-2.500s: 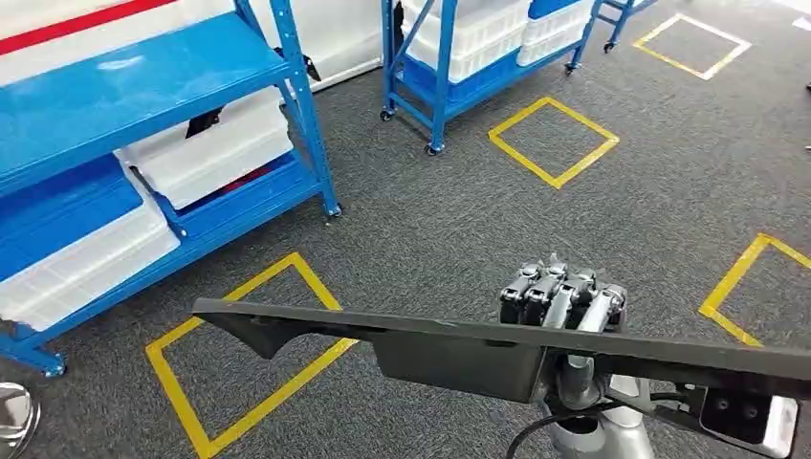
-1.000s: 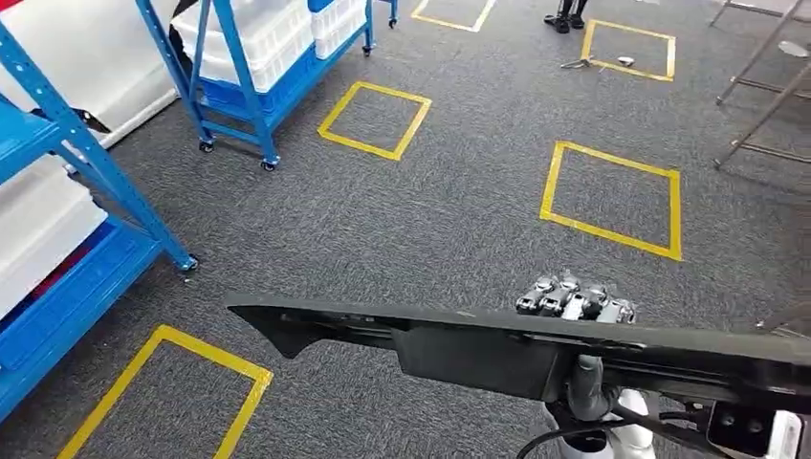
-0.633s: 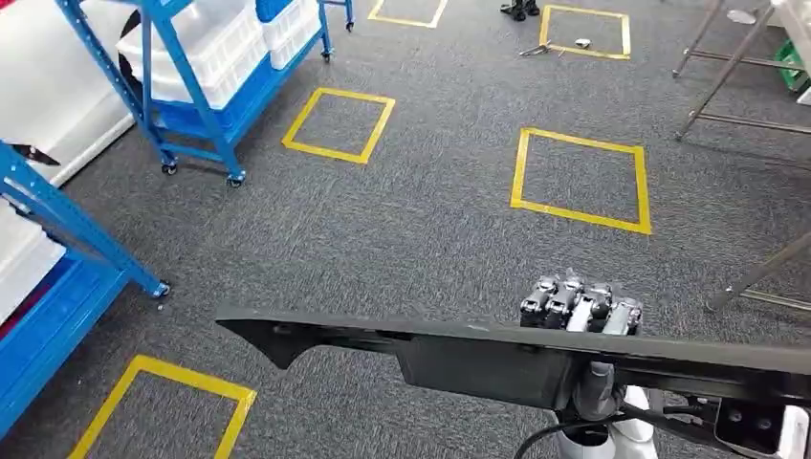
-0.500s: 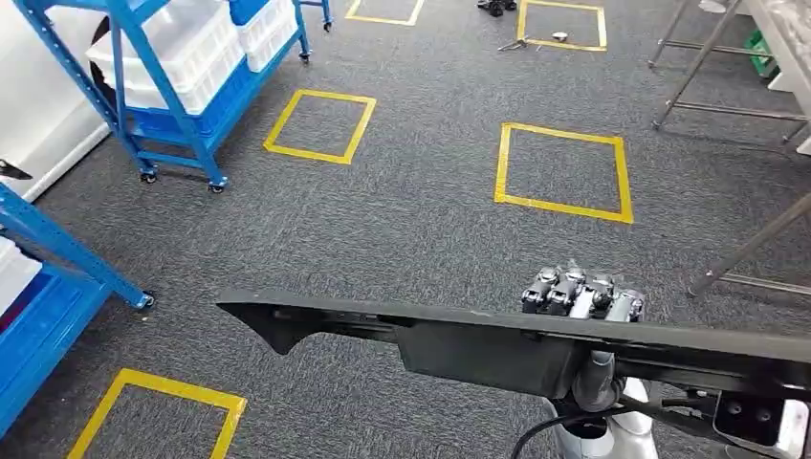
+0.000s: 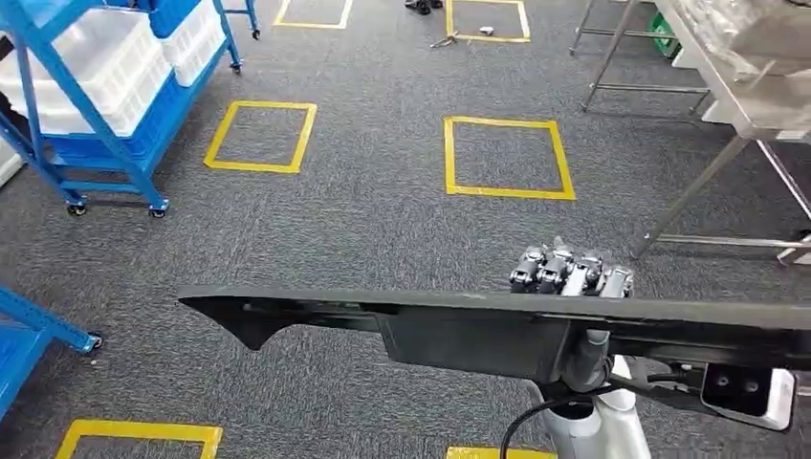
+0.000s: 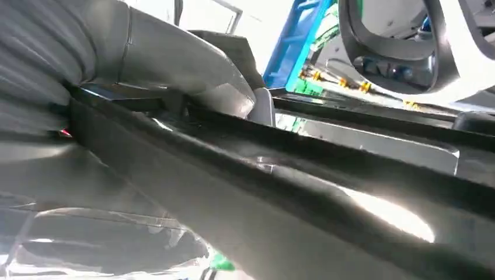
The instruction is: Take the parts from the cabinet and place them on the table.
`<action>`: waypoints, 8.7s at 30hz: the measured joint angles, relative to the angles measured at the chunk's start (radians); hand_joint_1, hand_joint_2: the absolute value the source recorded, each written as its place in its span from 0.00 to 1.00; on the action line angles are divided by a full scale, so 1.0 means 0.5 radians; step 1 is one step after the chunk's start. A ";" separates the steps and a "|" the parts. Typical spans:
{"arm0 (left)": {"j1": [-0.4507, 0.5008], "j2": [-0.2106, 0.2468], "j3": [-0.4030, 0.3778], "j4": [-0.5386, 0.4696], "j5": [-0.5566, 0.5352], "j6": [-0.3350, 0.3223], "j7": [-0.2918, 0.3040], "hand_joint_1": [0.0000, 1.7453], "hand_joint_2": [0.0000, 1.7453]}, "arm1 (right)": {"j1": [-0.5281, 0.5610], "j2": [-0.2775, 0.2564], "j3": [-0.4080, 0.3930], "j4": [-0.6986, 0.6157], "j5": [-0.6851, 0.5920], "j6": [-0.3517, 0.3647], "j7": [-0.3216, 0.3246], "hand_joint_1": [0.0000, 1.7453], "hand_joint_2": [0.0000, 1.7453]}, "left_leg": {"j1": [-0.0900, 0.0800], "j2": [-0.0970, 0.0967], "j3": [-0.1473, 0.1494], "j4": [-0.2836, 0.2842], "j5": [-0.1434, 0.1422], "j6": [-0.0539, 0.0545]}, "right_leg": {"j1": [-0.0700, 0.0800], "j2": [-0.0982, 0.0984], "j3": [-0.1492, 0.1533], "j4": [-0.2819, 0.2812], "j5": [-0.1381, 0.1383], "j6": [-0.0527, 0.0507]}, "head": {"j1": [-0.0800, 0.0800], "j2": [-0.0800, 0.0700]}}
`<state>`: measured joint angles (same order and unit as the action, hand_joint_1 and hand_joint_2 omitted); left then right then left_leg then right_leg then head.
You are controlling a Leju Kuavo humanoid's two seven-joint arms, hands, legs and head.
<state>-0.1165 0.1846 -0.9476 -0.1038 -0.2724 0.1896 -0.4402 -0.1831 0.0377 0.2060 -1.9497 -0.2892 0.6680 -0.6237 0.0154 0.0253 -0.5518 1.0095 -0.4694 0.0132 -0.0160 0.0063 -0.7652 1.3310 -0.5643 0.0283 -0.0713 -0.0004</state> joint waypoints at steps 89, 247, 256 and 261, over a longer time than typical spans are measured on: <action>-0.034 -0.048 -0.204 -0.005 -0.004 -0.066 0.060 0.00 0.00 | -0.481 -0.016 0.875 0.656 0.216 -0.394 0.159 1.00 1.00 | 0.001 -0.044 -0.041 0.005 0.029 0.001 | 0.022 0.016 0.180 -0.289 0.043 -0.025 | 0.000 0.000; -0.024 -0.054 -0.151 -0.011 -0.069 -0.164 -0.040 0.00 0.00 | 0.124 -0.316 0.300 0.108 0.201 -0.459 0.088 1.00 1.00 | -0.026 -0.061 -0.008 -0.015 0.039 0.024 | 0.013 -0.007 0.119 -0.075 -0.010 -0.002 | -0.002 0.000; -0.027 -0.056 -0.140 -0.011 -0.070 -0.162 -0.062 0.00 0.00 | 0.160 -0.310 0.272 0.063 0.240 -0.494 0.046 1.00 1.00 | -0.032 -0.061 0.065 0.019 -0.064 -0.062 | 0.005 -0.001 0.378 -0.630 0.214 -0.092 | -0.002 0.000; -0.020 -0.056 -0.135 -0.011 -0.070 -0.171 -0.072 0.00 0.00 | 0.114 -0.290 0.174 0.154 0.232 -0.509 0.022 1.00 1.00 | -0.015 -0.061 -0.343 0.665 -0.239 -0.097 | 0.006 -0.004 0.444 -0.632 0.148 -0.115 | -0.002 0.000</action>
<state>-0.1265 0.1564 -1.0151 -0.1095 -0.3075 0.1041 -0.4761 -0.1263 -0.1072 0.2929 -1.8726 -0.1732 0.4135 -0.6127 0.0078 -0.0050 -0.7234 1.3421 -0.5889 -0.0354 -0.0130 0.0044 -0.5433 1.0149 -0.4901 -0.0293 -0.0721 -0.0004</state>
